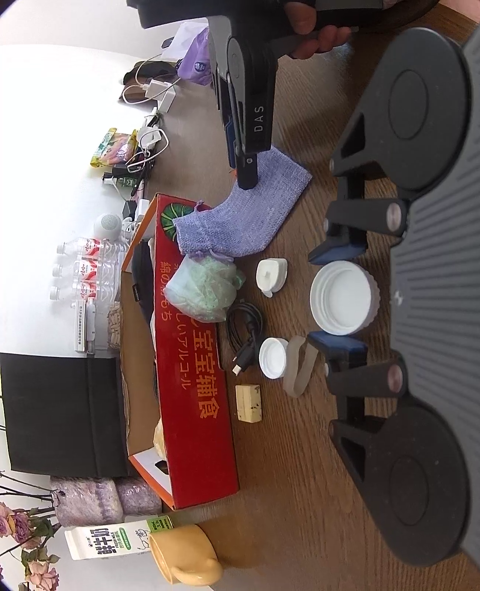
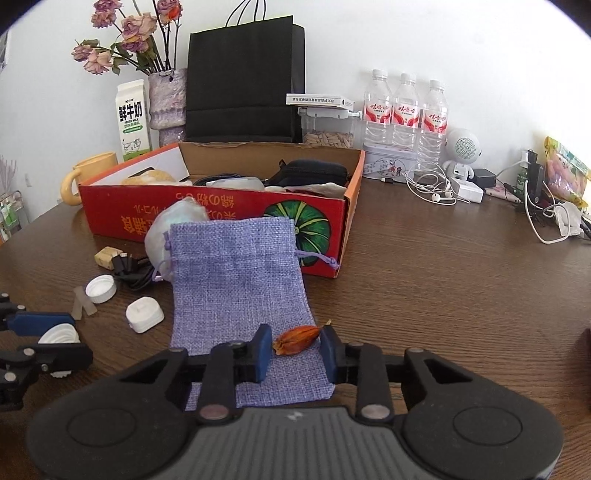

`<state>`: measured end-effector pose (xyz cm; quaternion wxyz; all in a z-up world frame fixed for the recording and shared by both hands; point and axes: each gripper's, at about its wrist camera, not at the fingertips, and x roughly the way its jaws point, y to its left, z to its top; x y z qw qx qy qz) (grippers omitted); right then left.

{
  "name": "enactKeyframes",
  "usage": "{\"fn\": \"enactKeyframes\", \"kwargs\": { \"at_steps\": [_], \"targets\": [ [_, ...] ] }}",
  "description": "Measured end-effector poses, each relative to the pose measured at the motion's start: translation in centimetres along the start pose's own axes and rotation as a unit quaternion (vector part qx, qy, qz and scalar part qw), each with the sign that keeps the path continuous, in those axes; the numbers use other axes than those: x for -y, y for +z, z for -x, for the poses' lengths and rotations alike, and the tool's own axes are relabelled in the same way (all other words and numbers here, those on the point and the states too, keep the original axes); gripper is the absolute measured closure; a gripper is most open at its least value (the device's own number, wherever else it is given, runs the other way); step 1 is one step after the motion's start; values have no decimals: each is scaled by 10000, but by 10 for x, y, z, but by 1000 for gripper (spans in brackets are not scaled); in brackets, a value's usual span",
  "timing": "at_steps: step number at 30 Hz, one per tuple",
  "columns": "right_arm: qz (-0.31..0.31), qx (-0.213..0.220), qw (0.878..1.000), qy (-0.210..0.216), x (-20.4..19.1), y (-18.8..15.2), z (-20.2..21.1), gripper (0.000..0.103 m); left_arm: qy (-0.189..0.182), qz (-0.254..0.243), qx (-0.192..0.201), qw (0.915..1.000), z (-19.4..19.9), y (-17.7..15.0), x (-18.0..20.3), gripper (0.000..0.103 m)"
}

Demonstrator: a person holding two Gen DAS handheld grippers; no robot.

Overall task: Organize objects
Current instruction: 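Carry the white cap and orange item over the red box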

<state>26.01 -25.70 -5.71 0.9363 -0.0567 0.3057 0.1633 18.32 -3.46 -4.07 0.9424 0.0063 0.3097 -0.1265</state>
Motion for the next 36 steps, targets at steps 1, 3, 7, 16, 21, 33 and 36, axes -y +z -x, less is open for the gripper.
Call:
{"fn": "enactKeyframes", "kwargs": {
  "at_steps": [1, 3, 7, 16, 21, 33, 36],
  "targets": [
    [5, 16, 10000, 10, 0, 0, 1, 85, 7, 37, 7, 10000, 0, 0, -1, 62],
    [-6, 36, 10000, 15, 1, 1, 2, 88, 22, 84, 23, 10000, 0, 0, -3, 62],
    [26, 150, 9999, 14, 0, 0, 5, 89, 39, 115, 56, 9999, 1, 1, -3, 62],
    [129, 525, 9985, -85, -3, -1, 18, 93, 54, 156, 78, 9998, 2, 1, -4, 62],
    [189, 725, 9970, -168, -5, -2, 24, 93, 67, 183, 119, 9997, 3, 1, -5, 62],
    [187, 1117, 9931, -294, -11, -3, 34, 93, 337, 297, 586, 9973, 15, 2, -7, 62],
    [177, 1261, 9914, -304, -14, -3, 36, 93, 423, 334, 642, 9965, 16, 2, -9, 62]
  ]
}}
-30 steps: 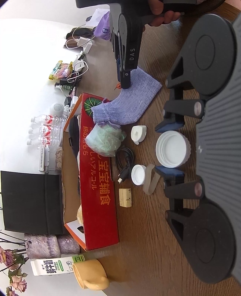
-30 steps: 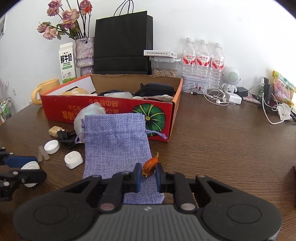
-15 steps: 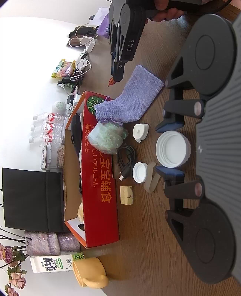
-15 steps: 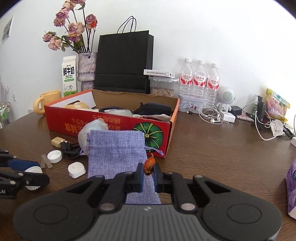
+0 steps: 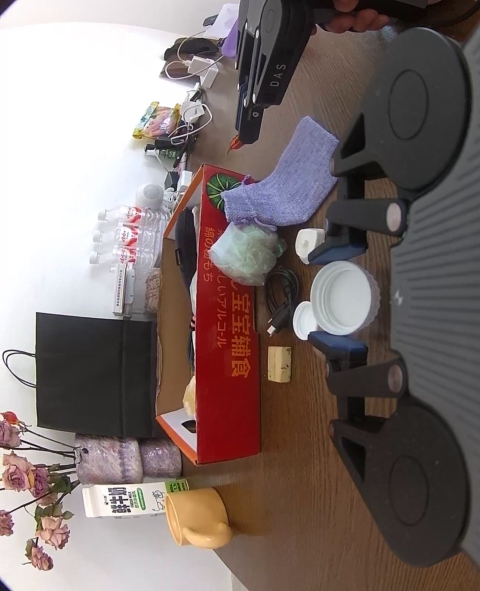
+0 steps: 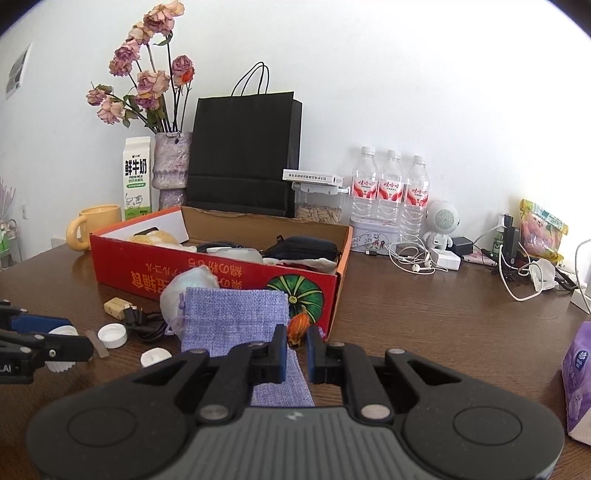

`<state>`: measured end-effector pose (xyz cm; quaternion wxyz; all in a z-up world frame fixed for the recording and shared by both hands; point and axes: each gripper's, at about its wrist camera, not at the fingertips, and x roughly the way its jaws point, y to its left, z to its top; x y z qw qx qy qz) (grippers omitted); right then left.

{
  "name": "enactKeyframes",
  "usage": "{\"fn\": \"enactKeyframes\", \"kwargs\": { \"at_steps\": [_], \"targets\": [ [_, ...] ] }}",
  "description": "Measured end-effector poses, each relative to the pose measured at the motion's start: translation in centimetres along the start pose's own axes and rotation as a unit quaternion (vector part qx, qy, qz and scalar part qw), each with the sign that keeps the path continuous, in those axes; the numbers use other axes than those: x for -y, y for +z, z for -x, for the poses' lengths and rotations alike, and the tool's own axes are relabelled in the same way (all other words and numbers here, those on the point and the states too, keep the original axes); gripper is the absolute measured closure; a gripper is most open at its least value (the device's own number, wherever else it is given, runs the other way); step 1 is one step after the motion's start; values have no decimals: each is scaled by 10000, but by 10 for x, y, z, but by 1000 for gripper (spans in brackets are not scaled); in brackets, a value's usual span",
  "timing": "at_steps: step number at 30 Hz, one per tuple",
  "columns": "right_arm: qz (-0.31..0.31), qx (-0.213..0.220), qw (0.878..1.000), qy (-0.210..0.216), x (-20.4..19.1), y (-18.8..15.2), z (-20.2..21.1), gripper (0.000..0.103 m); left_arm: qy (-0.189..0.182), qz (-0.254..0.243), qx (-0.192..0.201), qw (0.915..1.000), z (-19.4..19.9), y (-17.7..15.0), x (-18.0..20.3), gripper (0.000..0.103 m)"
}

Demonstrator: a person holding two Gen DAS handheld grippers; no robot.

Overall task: Organize objects
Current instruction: 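Carry the white cap and orange item over the red box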

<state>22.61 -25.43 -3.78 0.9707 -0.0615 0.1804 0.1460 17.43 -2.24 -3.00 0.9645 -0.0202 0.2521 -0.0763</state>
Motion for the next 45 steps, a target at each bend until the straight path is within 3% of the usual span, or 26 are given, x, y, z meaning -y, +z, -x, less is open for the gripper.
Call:
{"fn": "enactKeyframes", "kwargs": {
  "at_steps": [10, 26, 35, 45],
  "targets": [
    [78, 366, 9992, 134, -15, 6, -1, 93, 247, -4, 113, 9996, -4, 8, -3, 62],
    [72, 712, 9958, 575, -26, 44, -23, 93, 497, -83, 519, 9974, -23, 62, -17, 62],
    [160, 857, 9936, 721, -37, 72, -52, 93, 630, 114, 935, 9936, -49, 104, -24, 62],
    [69, 909, 9923, 837, -38, 95, -106, 93, 716, 197, 1082, 9914, -98, 131, -30, 62]
  ]
}}
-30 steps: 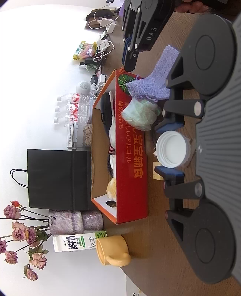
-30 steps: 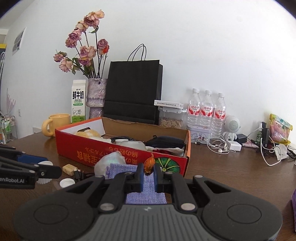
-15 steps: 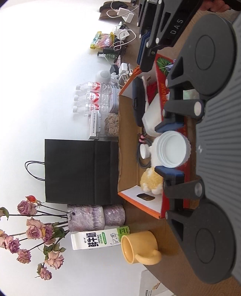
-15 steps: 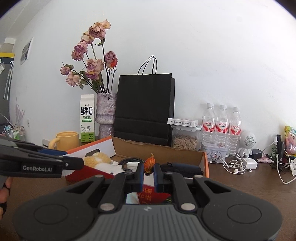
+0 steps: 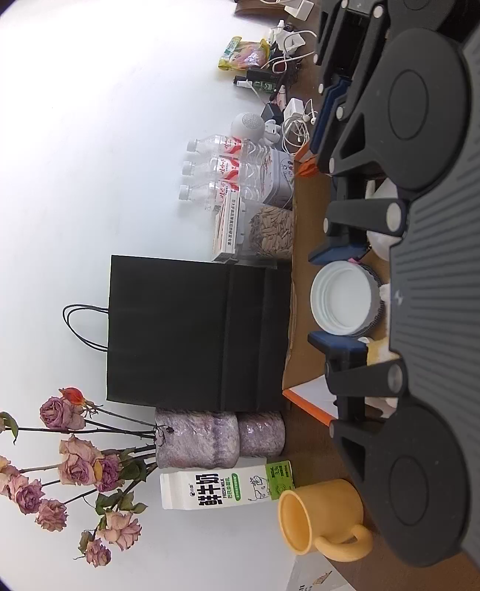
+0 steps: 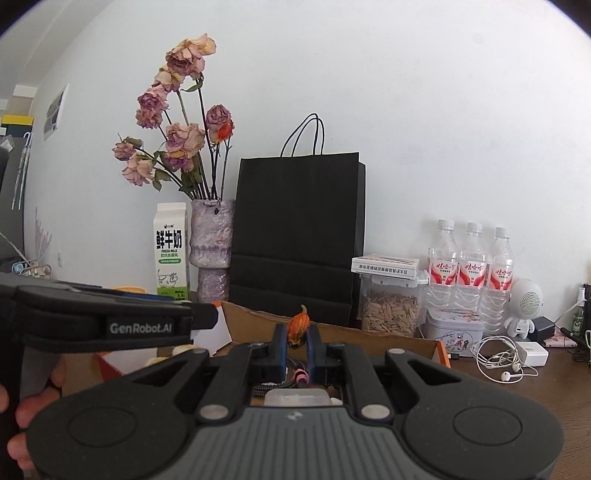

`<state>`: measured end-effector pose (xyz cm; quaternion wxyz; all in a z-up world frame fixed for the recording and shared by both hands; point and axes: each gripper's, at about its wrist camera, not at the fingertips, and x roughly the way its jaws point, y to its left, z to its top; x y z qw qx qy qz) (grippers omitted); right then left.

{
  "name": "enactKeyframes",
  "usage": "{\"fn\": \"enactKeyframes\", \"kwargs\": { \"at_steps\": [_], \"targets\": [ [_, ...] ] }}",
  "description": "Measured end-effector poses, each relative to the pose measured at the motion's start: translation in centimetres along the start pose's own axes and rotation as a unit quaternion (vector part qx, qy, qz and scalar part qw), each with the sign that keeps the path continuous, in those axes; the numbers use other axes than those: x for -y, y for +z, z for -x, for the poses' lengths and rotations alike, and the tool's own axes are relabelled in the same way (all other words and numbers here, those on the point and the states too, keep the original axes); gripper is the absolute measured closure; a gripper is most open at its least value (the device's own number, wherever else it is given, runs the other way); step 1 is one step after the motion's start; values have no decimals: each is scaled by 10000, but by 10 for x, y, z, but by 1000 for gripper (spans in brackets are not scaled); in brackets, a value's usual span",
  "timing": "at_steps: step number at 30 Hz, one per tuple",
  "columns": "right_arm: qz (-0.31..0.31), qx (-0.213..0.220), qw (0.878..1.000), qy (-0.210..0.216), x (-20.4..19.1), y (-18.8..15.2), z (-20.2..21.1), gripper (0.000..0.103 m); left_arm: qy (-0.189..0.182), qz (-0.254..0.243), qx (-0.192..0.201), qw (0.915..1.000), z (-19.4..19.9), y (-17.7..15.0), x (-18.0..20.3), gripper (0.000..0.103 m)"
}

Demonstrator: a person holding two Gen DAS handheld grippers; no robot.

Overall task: Organize objects
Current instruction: 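Carry the white cap and orange item over the red box, then lower the cap and orange item into the box and open both grippers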

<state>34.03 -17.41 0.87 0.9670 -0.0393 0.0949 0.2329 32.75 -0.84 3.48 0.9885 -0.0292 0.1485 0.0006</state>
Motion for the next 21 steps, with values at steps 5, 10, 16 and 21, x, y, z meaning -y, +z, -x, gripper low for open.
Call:
{"fn": "enactKeyframes", "kwargs": {
  "at_steps": [5, 10, 16, 21],
  "targets": [
    [-22, -194, 9998, -63, 10, -6, -21, 93, 1, -72, -16, 10000, -26, -1, -2, 62],
    [-99, -469, 9987, -162, 18, -16, -29, 93, 108, -45, -254, 9996, -37, -9, -11, 62],
    [18, -480, 9986, -212, 14, -20, -27, 93, 98, -86, -189, 9997, -34, -11, -11, 62],
    [-9, -592, 9977, -328, 16, -22, -29, 82, 222, -74, -150, 9996, -35, -12, -12, 37]
  ]
}}
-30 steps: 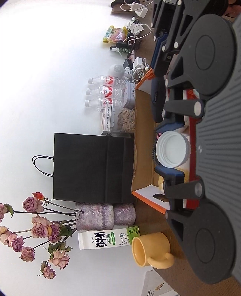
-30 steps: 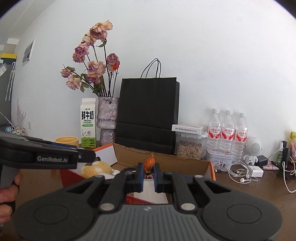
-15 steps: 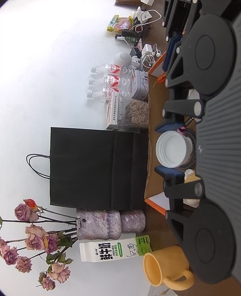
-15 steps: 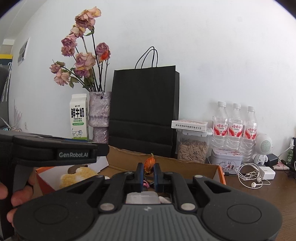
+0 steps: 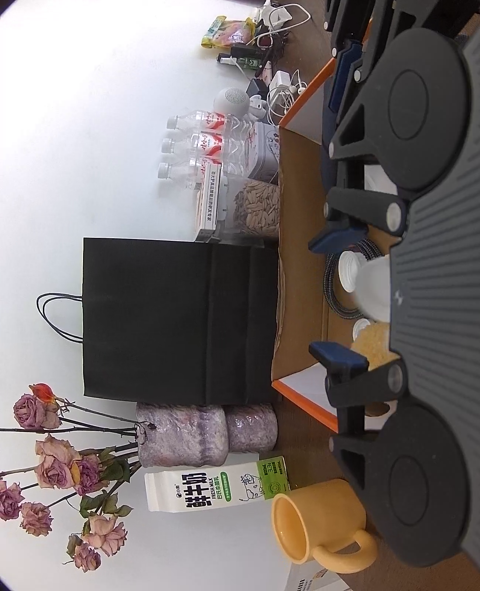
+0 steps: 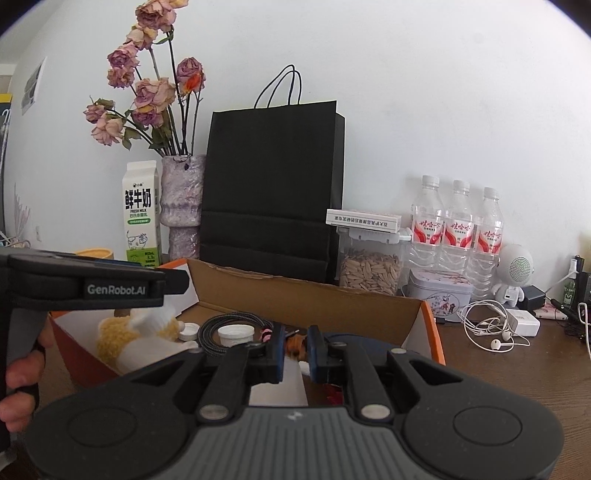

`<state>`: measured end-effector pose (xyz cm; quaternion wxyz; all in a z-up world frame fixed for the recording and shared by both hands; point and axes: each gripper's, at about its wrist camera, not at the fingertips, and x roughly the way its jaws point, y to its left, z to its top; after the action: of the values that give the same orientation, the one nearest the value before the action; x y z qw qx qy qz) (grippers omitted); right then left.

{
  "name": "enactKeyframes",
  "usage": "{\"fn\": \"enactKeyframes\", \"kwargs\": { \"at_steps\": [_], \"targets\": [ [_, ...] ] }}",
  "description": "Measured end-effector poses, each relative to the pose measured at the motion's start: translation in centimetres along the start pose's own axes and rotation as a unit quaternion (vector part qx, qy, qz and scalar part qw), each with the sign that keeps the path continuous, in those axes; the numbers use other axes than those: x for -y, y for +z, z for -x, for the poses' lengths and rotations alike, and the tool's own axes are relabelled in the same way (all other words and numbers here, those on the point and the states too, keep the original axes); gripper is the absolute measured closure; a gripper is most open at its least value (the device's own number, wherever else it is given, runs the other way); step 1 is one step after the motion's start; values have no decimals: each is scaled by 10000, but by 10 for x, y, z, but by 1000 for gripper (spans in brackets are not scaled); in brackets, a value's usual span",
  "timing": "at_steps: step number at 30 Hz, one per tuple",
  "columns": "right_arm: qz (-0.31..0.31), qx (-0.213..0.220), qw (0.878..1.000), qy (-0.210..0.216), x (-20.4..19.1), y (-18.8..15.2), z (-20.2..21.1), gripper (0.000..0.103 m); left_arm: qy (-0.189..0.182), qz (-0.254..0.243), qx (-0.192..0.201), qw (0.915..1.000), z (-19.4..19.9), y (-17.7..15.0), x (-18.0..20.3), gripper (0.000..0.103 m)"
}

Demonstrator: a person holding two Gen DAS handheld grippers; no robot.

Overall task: Organize objects
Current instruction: 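Lower the cap and orange item into the box and open both grippers, then withdraw both grippers from the box back toward the table items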

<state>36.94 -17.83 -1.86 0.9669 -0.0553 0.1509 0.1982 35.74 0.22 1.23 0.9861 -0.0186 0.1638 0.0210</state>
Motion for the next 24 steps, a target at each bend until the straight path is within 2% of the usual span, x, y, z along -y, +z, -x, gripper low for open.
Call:
{"fn": "enactKeyframes", "kwargs": {
  "at_steps": [1, 2, 3, 4, 9, 24],
  "targets": [
    [-2, -35, 10000, -39, 0, -1, -1, 58, 12, 31, 21, 10000, 0, 0, -1, 16],
    [-24, -51, 10000, -81, 0, -1, -2, 27, 54, 63, 87, 9999, 1, -1, -2, 4],
    [-41, -12, 9999, -156, 0, -2, -1, 15, 137, 68, 199, 9997, 2, -1, -2, 0],
    [-28, 44, 9997, -238, 0, -2, 0, 5, 187, 41, 265, 9995, 4, -1, -1, 0],
    [-86, 114, 9994, -304, 2, -2, 2, 2, 196, 16, 278, 9994, 5, -2, -1, 0],
    [-199, 182, 9989, -375, 4, -4, 7, 0, 205, 120, 308, 9992, 9, -9, -11, 0]
  ]
}}
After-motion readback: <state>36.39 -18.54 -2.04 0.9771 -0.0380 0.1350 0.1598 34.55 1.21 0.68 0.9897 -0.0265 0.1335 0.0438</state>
